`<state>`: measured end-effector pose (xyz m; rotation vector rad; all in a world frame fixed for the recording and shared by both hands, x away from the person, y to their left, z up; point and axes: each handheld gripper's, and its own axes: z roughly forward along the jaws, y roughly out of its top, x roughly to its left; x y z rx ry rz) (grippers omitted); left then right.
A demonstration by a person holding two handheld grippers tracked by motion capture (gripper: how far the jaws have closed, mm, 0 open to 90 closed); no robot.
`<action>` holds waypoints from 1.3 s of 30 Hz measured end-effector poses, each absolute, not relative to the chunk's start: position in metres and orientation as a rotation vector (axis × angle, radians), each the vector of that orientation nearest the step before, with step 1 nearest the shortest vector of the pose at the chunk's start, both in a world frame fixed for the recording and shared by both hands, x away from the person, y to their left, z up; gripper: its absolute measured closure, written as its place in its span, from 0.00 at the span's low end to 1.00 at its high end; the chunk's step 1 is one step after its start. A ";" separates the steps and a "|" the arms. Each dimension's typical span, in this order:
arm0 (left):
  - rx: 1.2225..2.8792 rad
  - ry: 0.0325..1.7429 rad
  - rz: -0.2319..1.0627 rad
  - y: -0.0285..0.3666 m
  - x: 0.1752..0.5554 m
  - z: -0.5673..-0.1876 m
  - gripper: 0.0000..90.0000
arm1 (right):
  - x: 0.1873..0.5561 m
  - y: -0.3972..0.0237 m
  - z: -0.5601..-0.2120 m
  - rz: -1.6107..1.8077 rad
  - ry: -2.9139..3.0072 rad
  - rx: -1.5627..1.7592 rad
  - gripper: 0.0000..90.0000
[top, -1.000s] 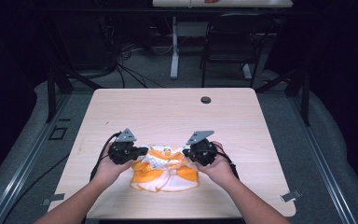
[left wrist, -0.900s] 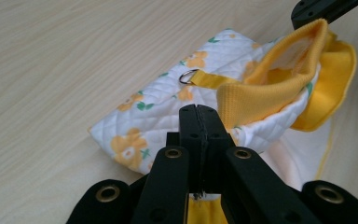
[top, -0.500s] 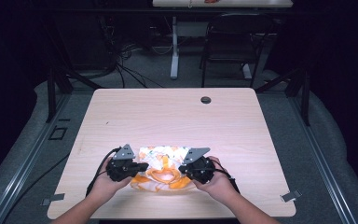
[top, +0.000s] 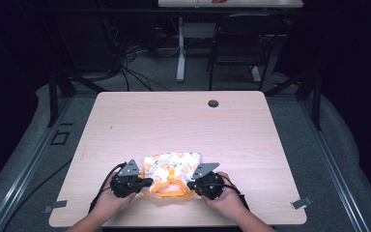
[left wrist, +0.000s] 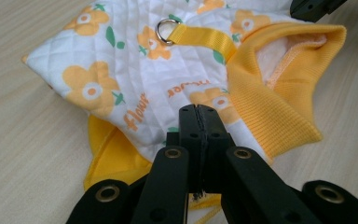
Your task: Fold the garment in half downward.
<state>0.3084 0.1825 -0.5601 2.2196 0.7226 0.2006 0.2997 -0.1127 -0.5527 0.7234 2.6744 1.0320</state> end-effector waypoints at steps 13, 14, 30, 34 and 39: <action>2.217 0.724 0.206 0.184 0.306 -0.571 1.00 | 0.298 -0.116 -0.565 1.017 2.694 0.755 1.00; 2.215 0.726 0.204 0.184 0.306 -0.572 1.00 | 0.298 -0.115 -0.566 1.018 2.692 0.759 1.00; 2.208 0.739 0.206 0.183 0.315 -0.573 1.00 | 0.306 -0.115 -0.571 1.030 2.688 0.789 1.00; 2.203 0.752 0.209 0.182 0.320 -0.573 1.00 | 0.309 -0.115 -0.571 1.030 2.690 0.799 1.00; 2.209 0.758 0.224 0.180 0.328 -0.573 1.00 | 0.315 -0.116 -0.570 1.011 2.690 0.805 1.00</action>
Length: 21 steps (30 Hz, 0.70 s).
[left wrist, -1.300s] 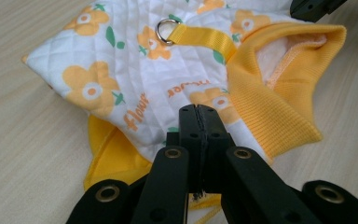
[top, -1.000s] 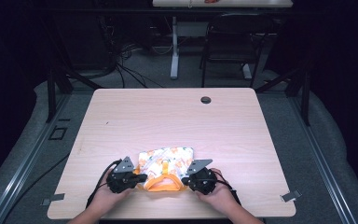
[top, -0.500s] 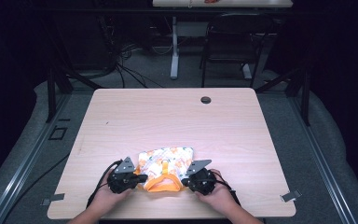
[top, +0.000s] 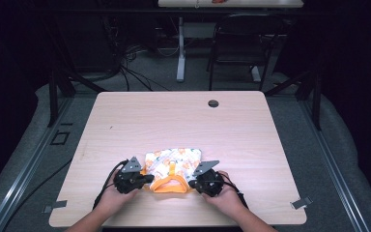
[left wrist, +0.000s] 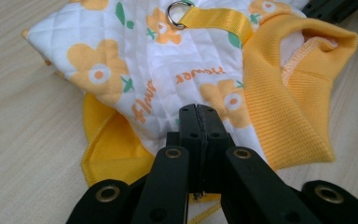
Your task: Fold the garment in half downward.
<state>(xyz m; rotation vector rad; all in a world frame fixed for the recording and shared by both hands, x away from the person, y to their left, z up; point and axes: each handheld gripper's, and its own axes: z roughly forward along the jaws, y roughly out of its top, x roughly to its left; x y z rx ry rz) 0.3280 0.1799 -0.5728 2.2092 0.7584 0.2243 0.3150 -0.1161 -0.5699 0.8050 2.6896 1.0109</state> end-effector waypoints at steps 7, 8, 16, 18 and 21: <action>2.185 0.792 0.225 0.177 0.338 -0.574 1.00 | 0.322 -0.119 -0.571 1.025 2.679 0.849 1.00; 2.184 0.792 0.229 0.177 0.339 -0.574 1.00 | 0.322 -0.119 -0.571 1.038 2.668 0.865 1.00; 2.166 0.819 0.237 0.175 0.349 -0.575 1.00 | 0.331 -0.118 -0.569 1.002 2.676 0.866 1.00; 2.157 0.822 0.239 0.175 0.351 -0.575 1.00 | 0.333 -0.118 -0.568 0.990 2.675 0.860 1.00; 2.149 0.835 0.240 0.175 0.354 -0.576 1.00 | 0.337 -0.118 -0.569 0.991 2.669 0.869 1.00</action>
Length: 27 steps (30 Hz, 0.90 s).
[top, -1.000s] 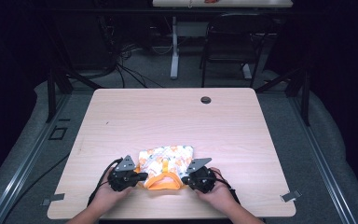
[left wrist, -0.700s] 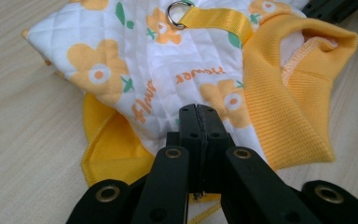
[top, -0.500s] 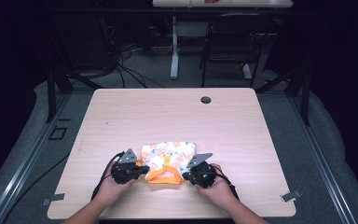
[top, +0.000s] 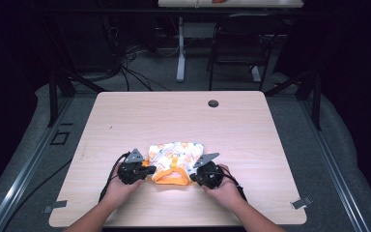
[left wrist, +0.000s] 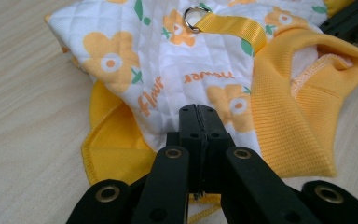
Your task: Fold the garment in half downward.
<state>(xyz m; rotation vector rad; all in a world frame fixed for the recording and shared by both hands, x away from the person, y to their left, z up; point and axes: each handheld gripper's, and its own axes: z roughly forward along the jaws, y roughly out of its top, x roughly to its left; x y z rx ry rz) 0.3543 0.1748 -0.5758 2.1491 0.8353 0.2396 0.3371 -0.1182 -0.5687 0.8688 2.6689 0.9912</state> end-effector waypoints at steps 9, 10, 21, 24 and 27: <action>2.156 0.847 0.257 0.170 0.364 -0.575 1.00 | 0.347 -0.119 -0.569 0.990 2.647 0.914 1.00; 2.153 0.854 0.256 0.170 0.365 -0.575 1.00 | 0.348 -0.120 -0.569 0.990 2.644 0.911 1.00; 2.109 0.890 0.265 0.169 0.374 -0.577 1.00 | 0.361 -0.121 -0.570 0.999 2.625 0.952 1.00; 2.104 0.892 0.271 0.169 0.376 -0.578 1.00 | 0.362 -0.122 -0.570 1.004 2.618 0.963 1.00; 2.096 0.901 0.272 0.169 0.377 -0.578 1.00 | 0.364 -0.122 -0.571 1.008 2.610 0.967 1.00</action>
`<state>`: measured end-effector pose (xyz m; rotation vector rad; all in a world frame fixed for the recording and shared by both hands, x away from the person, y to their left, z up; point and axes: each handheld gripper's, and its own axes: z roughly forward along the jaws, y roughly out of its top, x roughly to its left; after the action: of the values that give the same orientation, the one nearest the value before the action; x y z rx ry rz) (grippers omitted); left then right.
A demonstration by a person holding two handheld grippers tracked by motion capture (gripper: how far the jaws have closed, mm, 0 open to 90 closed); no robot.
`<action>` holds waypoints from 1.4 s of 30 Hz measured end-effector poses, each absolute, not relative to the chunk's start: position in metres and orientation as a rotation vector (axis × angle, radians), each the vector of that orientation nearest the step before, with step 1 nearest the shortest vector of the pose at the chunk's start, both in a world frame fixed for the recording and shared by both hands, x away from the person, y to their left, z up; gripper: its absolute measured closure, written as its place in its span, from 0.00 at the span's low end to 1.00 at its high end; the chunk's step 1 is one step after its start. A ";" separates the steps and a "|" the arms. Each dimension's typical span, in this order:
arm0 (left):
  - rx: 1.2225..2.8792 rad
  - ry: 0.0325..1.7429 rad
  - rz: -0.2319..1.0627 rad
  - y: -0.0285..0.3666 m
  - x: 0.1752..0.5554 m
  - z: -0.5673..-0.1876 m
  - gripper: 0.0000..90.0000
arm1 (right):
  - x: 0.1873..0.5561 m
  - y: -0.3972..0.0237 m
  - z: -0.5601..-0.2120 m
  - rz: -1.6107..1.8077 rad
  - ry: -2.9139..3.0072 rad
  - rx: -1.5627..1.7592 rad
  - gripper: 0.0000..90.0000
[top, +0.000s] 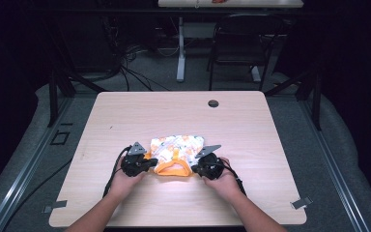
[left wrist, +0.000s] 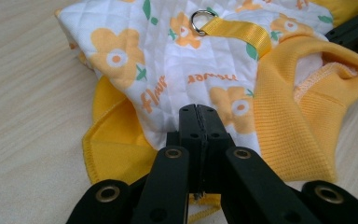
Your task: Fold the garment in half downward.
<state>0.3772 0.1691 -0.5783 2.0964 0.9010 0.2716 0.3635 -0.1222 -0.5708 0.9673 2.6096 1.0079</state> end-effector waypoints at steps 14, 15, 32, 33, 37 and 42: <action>2.110 0.917 0.288 0.165 0.382 -0.576 1.00 | 0.369 -0.123 -0.571 1.014 2.592 0.997 1.00; 2.109 0.917 0.289 0.165 0.382 -0.577 1.00 | 0.369 -0.123 -0.571 1.014 2.592 0.998 1.00; 2.089 0.911 0.287 0.166 0.375 -0.566 0.99 | 0.364 -0.127 -0.562 1.049 2.557 0.991 1.00; 2.084 0.908 0.287 0.166 0.373 -0.564 0.99 | 0.363 -0.127 -0.560 1.047 2.556 0.988 1.00; 2.067 0.890 0.298 0.170 0.366 -0.555 0.98 | 0.356 -0.130 -0.552 1.068 2.543 0.963 1.00; 2.066 0.875 0.314 0.177 0.360 -0.548 0.97 | 0.347 -0.135 -0.542 1.104 2.522 0.950 0.99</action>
<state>0.3595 0.1766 -0.5484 2.0662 0.8753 0.3140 0.3474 -0.1350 -0.5417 0.9498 2.5223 1.1037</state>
